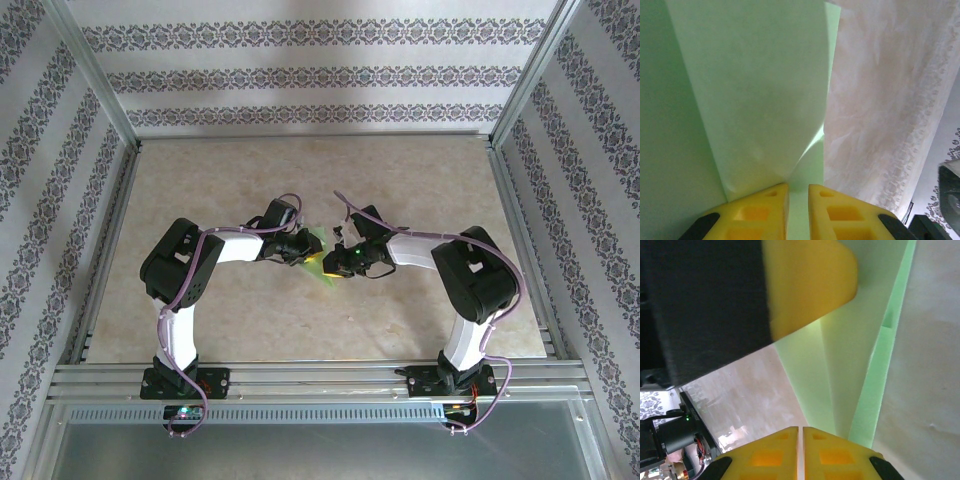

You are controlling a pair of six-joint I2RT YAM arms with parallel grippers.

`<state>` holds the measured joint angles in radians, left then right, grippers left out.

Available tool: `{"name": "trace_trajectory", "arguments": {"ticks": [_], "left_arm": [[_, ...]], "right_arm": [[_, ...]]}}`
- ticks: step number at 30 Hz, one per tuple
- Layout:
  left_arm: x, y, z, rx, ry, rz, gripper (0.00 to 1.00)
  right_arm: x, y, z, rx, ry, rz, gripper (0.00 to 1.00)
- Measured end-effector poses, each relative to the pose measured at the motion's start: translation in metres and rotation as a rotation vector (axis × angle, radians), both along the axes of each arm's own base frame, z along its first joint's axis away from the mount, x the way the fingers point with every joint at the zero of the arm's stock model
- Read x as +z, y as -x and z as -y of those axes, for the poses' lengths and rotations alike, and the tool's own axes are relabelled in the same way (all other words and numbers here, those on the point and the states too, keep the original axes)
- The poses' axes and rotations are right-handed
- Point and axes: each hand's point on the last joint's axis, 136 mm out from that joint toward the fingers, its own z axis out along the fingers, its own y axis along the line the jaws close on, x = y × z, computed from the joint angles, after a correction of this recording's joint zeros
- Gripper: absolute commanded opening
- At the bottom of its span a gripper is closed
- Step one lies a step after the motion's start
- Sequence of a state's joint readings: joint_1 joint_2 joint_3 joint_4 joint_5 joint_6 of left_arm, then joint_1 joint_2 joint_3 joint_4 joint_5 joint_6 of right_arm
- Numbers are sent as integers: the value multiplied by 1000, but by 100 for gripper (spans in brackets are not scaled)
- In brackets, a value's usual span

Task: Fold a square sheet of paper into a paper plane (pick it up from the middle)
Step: Fourth fold the wing at the center of the table.

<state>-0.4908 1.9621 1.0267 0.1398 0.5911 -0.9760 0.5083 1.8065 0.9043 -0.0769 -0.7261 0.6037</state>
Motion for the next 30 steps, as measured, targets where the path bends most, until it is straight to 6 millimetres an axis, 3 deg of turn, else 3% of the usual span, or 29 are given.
{"name": "trace_trajectory", "arguments": {"ticks": [30], "left_arm": [[0, 0, 0, 0, 0, -1, 18]], "right_arm": [[-21, 2, -1, -8, 7, -58, 10]]}}
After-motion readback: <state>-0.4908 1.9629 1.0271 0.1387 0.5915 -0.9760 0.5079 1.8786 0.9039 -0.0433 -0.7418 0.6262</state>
